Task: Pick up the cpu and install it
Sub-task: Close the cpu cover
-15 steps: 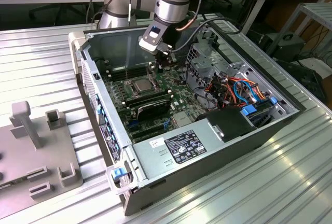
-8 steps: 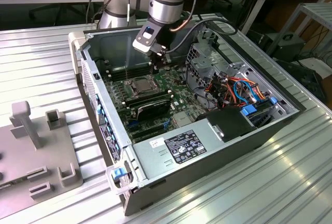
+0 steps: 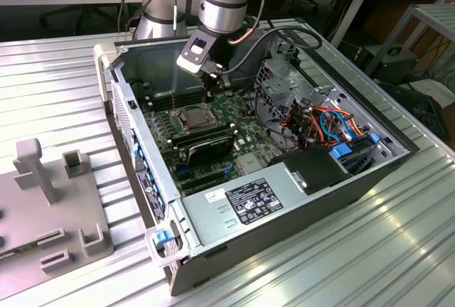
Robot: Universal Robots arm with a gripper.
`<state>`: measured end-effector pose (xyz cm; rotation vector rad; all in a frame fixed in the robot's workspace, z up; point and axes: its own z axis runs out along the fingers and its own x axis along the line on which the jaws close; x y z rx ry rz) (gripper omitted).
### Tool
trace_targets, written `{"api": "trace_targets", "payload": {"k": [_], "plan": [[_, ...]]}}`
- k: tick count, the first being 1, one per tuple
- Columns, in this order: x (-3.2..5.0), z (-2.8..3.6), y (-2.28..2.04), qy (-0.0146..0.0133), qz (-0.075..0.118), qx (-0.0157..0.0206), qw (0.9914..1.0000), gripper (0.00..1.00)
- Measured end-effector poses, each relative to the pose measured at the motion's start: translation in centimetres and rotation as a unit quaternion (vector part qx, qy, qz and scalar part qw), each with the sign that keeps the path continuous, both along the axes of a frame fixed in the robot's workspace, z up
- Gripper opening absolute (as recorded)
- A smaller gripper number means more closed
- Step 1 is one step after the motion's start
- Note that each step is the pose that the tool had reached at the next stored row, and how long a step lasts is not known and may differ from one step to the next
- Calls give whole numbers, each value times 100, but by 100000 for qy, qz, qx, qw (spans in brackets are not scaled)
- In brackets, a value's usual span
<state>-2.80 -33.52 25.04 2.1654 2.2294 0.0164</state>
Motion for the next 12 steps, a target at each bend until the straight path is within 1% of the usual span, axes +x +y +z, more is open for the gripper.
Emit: {"api": "trace_targets", "payload": {"k": [4,7,8,9,12], "plan": [[-24,-13,0,-6,0,6,100000,11],[-77,-32,0,-2,-15,-1,100000,11],[-82,-39,0,2,-72,-7,100000,11],[-82,-44,0,0,-320,-21,99999,11],[-83,-51,0,6,-2580,-31,99967,11]]}}
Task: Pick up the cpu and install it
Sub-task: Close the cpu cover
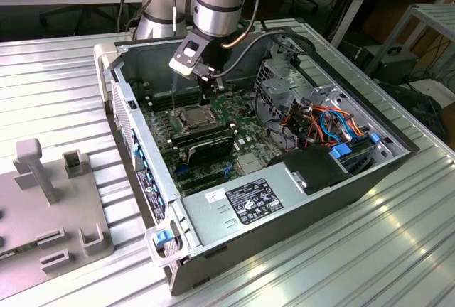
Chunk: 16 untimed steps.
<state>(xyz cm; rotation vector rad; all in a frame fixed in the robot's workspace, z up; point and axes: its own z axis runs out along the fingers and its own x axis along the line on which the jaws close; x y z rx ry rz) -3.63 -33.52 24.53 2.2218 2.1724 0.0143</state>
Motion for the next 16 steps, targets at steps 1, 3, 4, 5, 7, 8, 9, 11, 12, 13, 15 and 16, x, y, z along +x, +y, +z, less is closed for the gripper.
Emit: {"api": "trace_targets", "payload": {"k": [1,3,4,5,7,8,9,11,12,13,15,16], "plan": [[0,0,0,0,-46,-3,100000,11],[0,-1,0,-4,-155,8,100000,11],[0,-1,0,-4,6,3,100000,11],[0,-3,1,-9,1134,14,99994,11],[0,-6,1,-11,3366,13,99943,11],[0,-8,0,-7,4892,8,99880,11],[0,-11,0,-6,6466,8,99791,11],[0,-14,0,-6,8260,7,99658,11],[0,-16,0,-6,9699,7,99529,11],[0,-17,0,-5,10543,6,99443,11],[0,-22,1,-7,13545,10,99078,11],[0,-23,1,-10,14618,12,98926,11]]}}
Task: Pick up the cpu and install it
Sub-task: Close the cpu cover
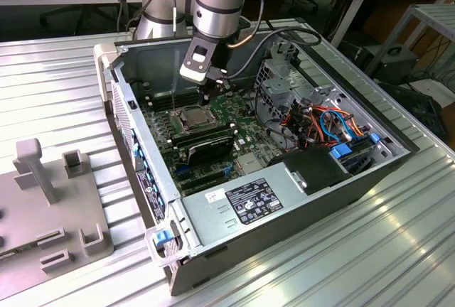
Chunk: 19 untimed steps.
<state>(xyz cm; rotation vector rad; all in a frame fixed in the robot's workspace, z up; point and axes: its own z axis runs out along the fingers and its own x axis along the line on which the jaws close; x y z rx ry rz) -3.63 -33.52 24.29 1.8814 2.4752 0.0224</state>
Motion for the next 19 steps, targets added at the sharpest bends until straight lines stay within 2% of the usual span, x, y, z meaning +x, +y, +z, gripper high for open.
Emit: {"api": "trace_targets", "payload": {"k": [3,5,6,8,10,12,16,17,18,19], "plan": [[0,-3,0,7,2812,-7,99960,11],[0,-6,0,4,4933,-10,99878,11],[0,-9,-1,7,6431,-15,99793,11],[0,-12,-1,7,8172,-28,99666,11],[0,-16,0,9,10124,-57,99486,11],[0,-20,0,19,12240,-154,99248,11],[0,-27,0,49,16204,-457,98677,11],[0,-29,0,57,17603,-561,98437,11],[0,-31,0,66,18399,-625,98291,11],[0,-34,0,81,20165,-758,97943,11]]}}
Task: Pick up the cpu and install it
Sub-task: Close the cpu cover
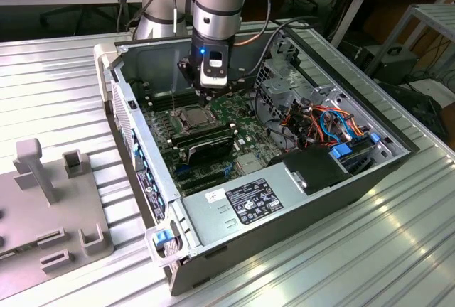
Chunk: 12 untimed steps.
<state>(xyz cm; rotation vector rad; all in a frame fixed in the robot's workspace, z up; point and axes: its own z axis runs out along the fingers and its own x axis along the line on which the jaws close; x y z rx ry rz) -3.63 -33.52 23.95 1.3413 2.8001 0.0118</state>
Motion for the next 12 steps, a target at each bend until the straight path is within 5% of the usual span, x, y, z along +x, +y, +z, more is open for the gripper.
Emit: {"api": "trace_targets", "payload": {"k": [6,10,12], "plan": [[0,-12,0,-3,5857,-367,99828,11],[-2,-21,0,4,9862,-659,99510,11],[-5,-29,0,-10,12429,-741,99222,11]]}}
